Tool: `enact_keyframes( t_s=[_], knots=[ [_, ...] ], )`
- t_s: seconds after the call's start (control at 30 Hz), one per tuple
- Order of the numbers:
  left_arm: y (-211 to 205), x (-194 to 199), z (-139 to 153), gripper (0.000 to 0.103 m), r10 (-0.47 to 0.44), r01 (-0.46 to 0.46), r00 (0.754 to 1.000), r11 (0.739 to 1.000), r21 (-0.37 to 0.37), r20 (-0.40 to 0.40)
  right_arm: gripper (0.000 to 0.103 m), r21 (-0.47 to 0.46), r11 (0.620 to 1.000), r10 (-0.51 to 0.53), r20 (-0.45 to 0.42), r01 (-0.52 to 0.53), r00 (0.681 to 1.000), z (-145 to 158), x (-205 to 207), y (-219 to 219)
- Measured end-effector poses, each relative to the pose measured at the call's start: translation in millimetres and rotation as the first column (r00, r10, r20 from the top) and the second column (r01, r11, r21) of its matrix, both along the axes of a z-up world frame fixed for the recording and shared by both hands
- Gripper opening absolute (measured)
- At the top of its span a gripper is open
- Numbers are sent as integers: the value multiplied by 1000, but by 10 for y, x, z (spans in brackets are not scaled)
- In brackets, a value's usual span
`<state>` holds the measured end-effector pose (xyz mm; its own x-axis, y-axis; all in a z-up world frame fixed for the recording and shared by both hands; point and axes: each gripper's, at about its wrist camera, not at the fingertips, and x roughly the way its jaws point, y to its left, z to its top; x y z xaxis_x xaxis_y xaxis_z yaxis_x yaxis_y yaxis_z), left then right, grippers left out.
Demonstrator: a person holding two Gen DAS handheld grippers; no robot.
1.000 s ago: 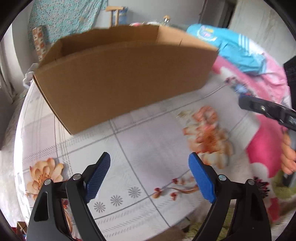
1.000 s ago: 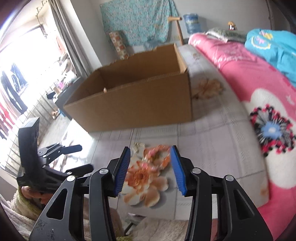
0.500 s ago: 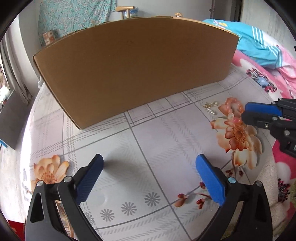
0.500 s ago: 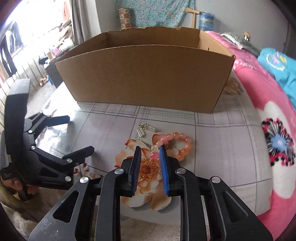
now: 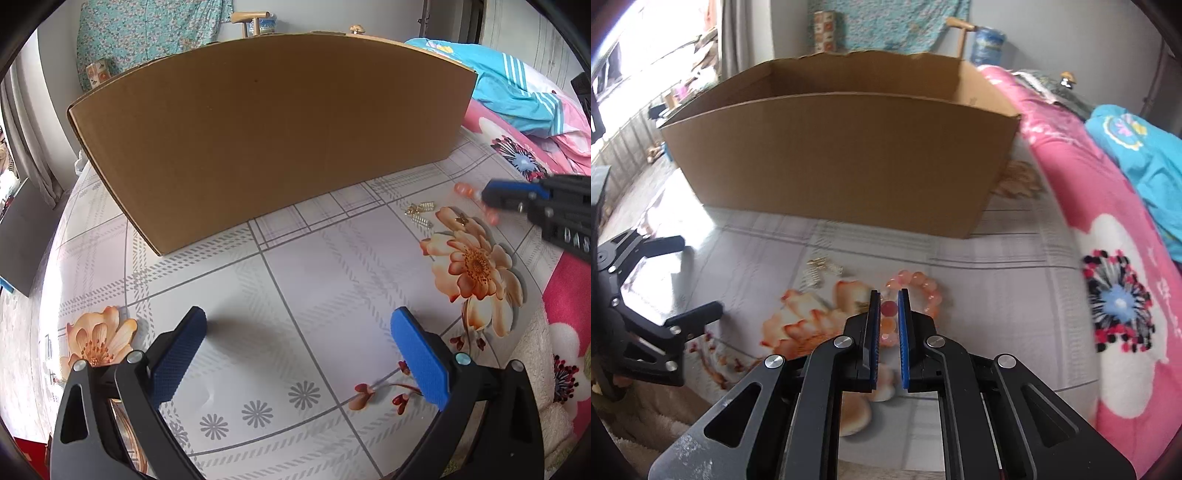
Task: Organize jewelry
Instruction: 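Lower the right gripper onto a gold spring charm and close it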
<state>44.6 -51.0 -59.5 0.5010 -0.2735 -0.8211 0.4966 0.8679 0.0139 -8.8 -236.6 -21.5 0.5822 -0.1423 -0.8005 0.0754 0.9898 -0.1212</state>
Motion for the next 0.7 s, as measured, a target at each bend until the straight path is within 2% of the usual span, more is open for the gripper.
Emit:
enact_keyframes(
  t_s=[0.2,0.3,0.47,0.7],
  knots=[
    [-18,15,6,98,-6,6,1000,1000,5,-6,8,5,998,-58,-30,58,998,-59,15,-230],
    [-24,15,7,98,-8,8,1000,1000,6,-6,22,56,997,-52,14,51,999,29,-37,-222],
    [-22,14,1,98,-8,8,1000,1000,6,-5,24,171,983,57,59,-66,997,98,-23,4],
    [-21,11,-6,98,-17,17,1000,1000,10,-13,24,181,972,152,7,-151,988,-126,222,216]
  ],
)
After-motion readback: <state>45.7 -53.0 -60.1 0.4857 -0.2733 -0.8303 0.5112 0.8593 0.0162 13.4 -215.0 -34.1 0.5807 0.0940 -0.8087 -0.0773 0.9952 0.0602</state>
